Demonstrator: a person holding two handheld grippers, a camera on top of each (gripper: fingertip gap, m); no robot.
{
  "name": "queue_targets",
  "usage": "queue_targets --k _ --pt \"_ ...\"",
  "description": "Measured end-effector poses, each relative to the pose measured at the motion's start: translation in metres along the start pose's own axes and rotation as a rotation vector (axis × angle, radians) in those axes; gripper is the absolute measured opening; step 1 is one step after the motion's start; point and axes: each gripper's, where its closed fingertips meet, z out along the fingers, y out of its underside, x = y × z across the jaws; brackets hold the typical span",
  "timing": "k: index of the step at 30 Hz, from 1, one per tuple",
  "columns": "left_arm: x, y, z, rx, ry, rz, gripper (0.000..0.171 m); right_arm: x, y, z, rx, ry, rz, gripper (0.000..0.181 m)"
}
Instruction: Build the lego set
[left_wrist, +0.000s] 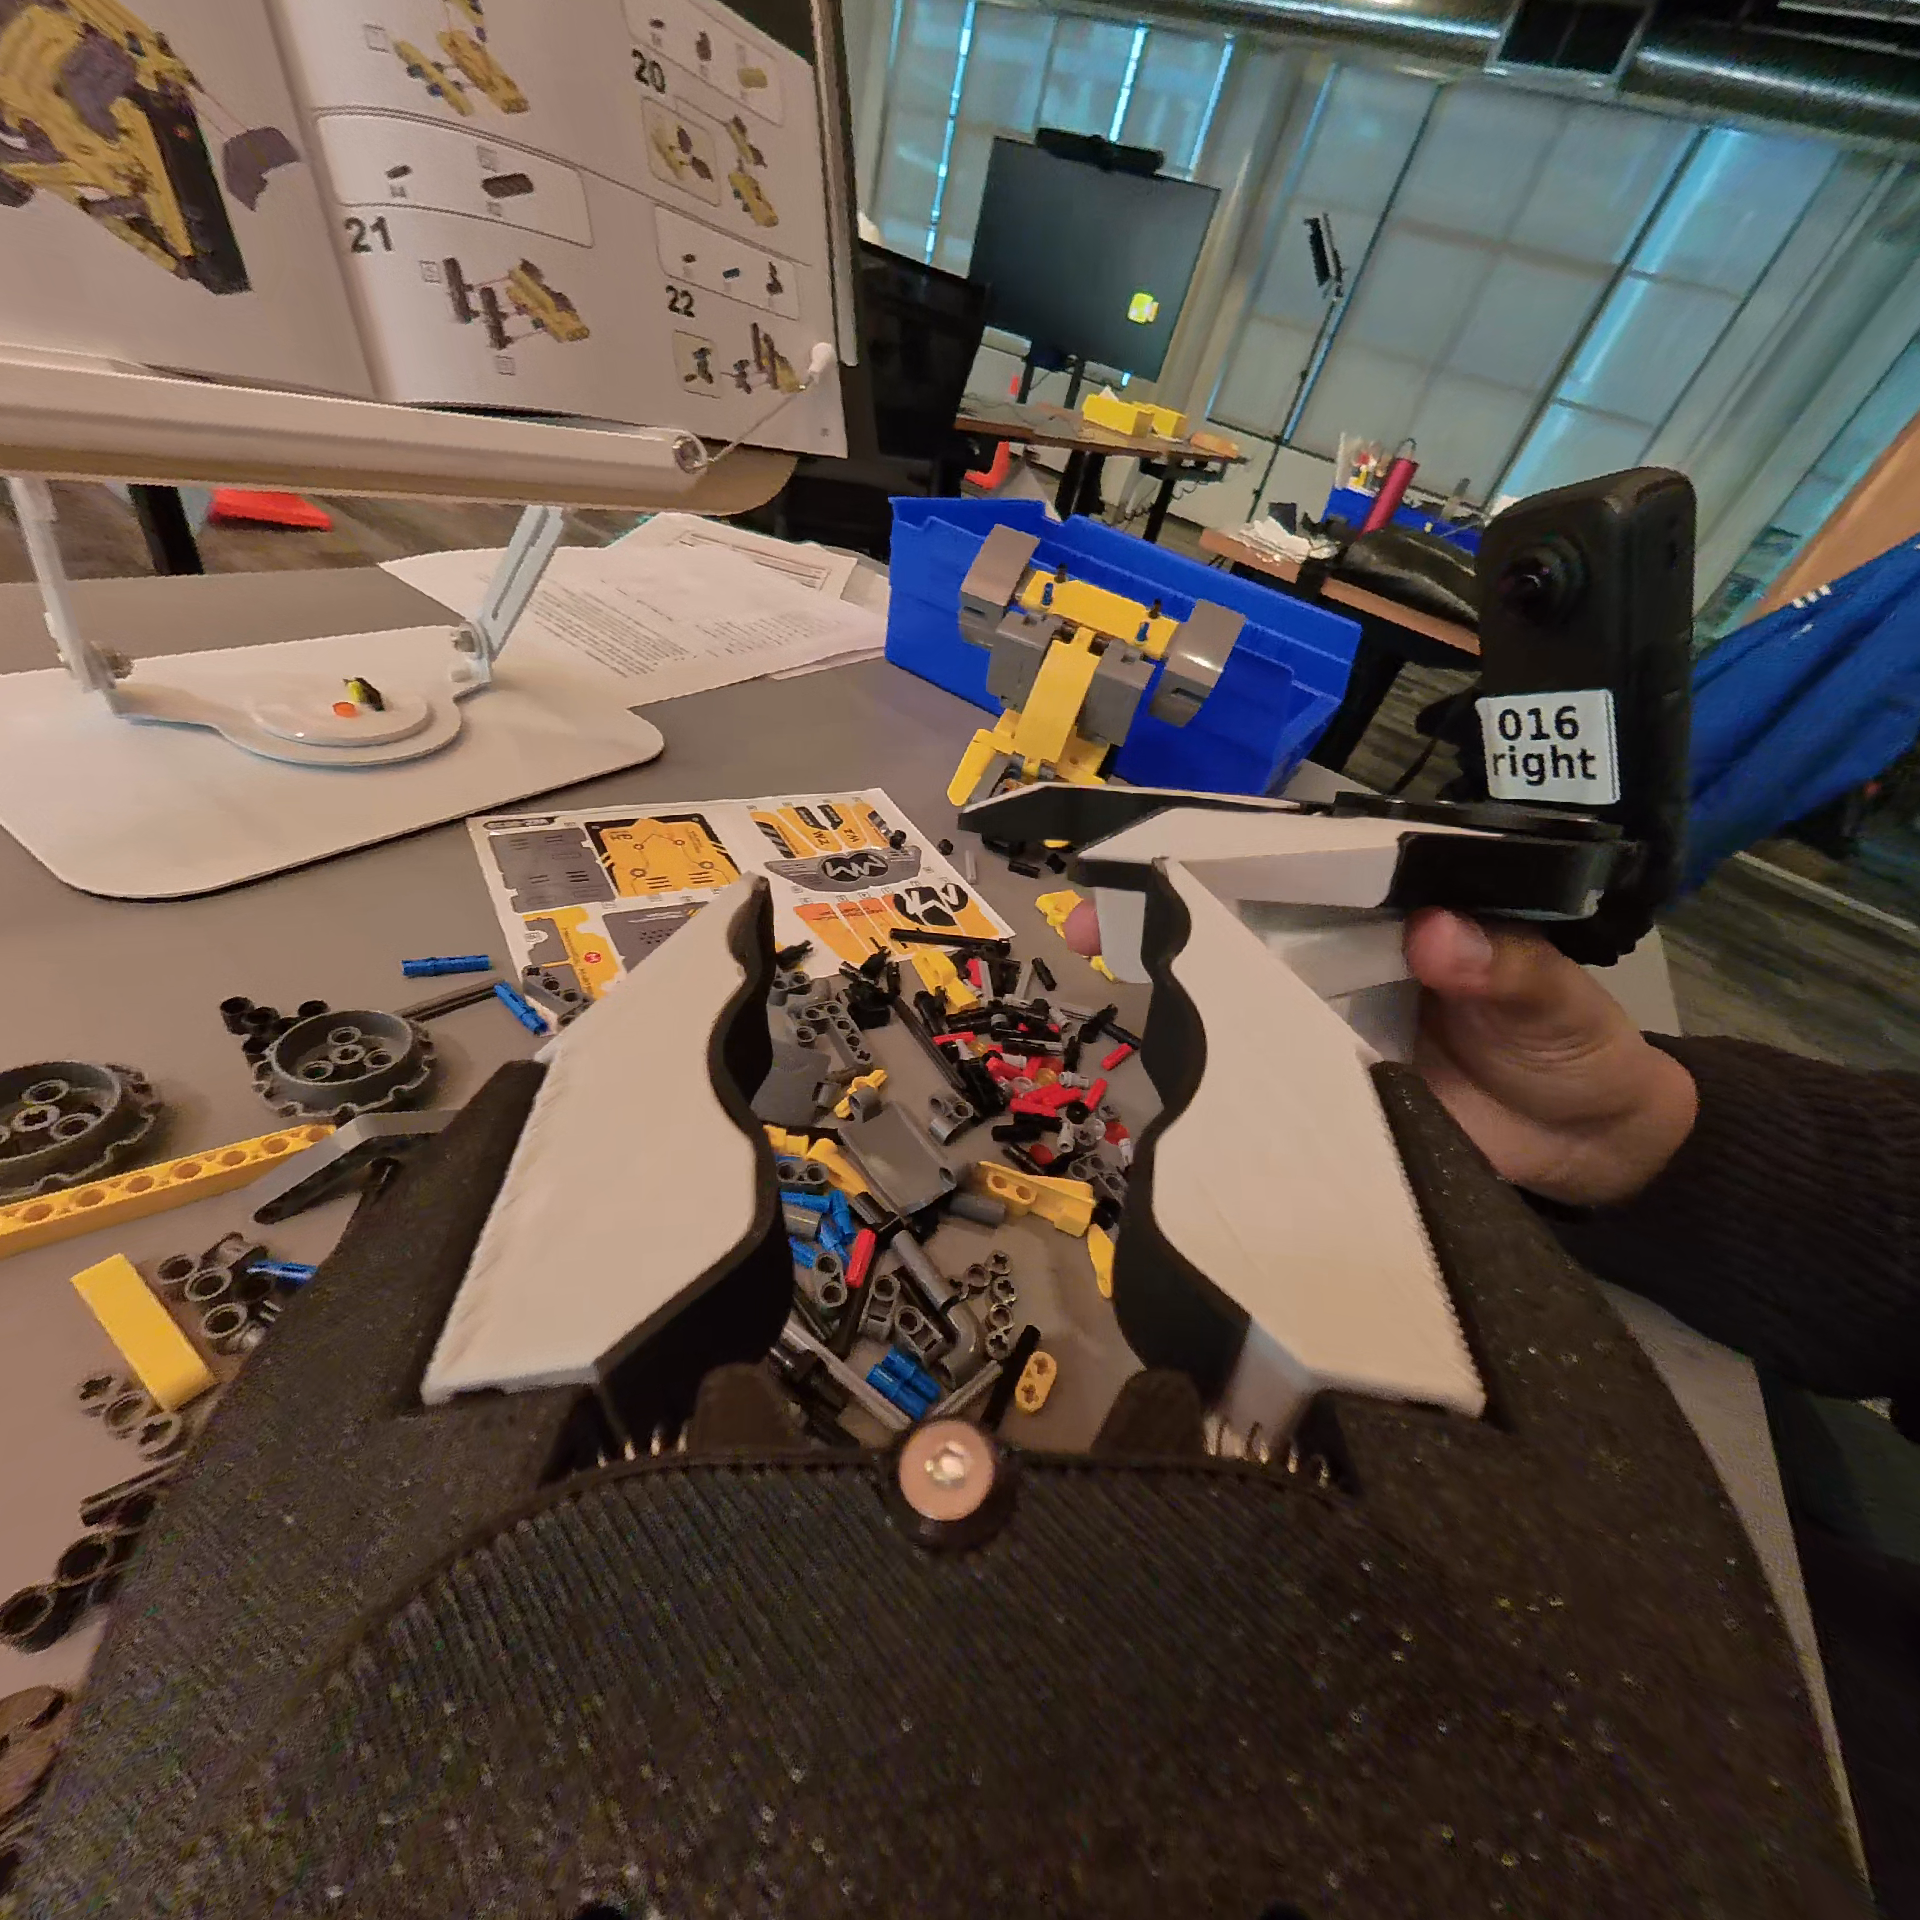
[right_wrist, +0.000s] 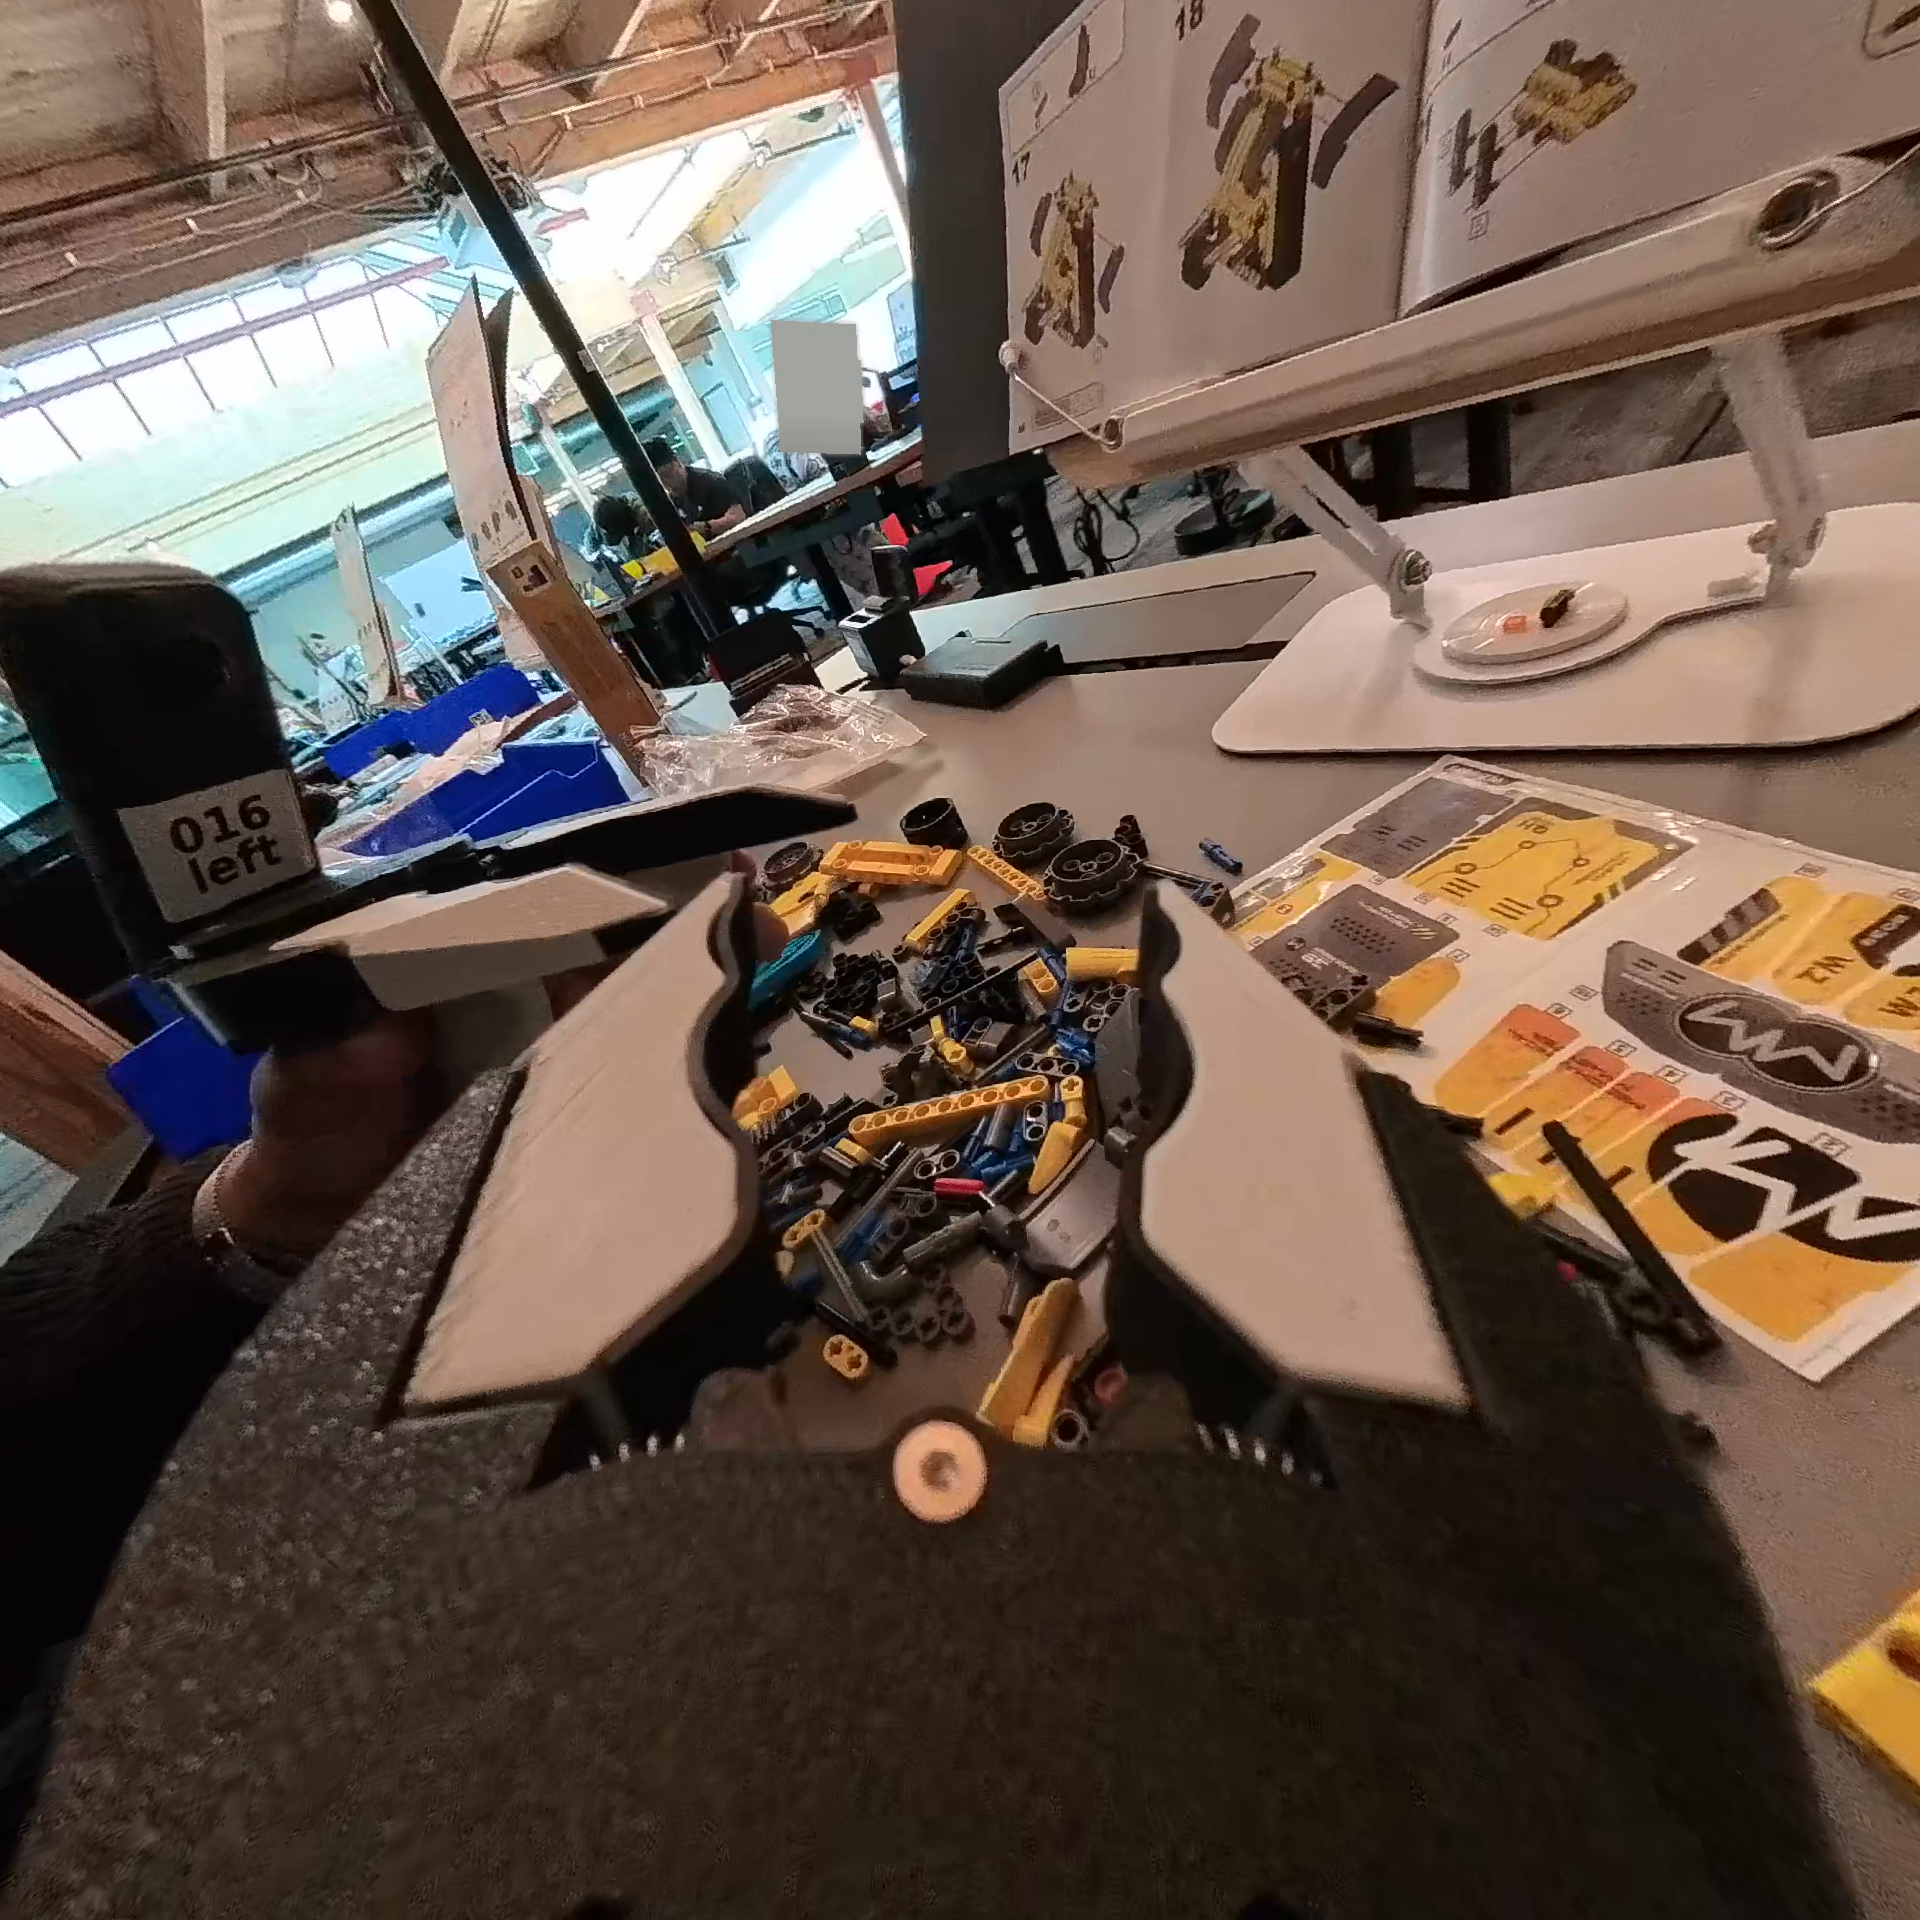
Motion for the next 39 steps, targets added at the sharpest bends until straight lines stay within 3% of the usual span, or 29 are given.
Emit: queue_targets --k 3,15,29,39 --pt "-0.002 0.001 0.0 -0.003 -0.004 -0.012 0.06 0.0 -0.003 -0.001 0.007 -0.014 0.032 0.074" --pt "-0.006 0.007 0.003 -0.034 -0.039 0.007 0.061 -0.007 -0.001 -0.001 -0.017 -0.093 0.125 0.073" --pt "-0.018 0.012 0.003 -0.058 -0.095 -0.008 0.059 -0.014 0.001 -0.001 -0.028 -0.088 0.026 0.065" --pt "-0.018 0.013 0.004 -0.068 -0.101 0.002 0.059 -0.012 0.0 -0.002 -0.025 -0.111 0.091 0.065"
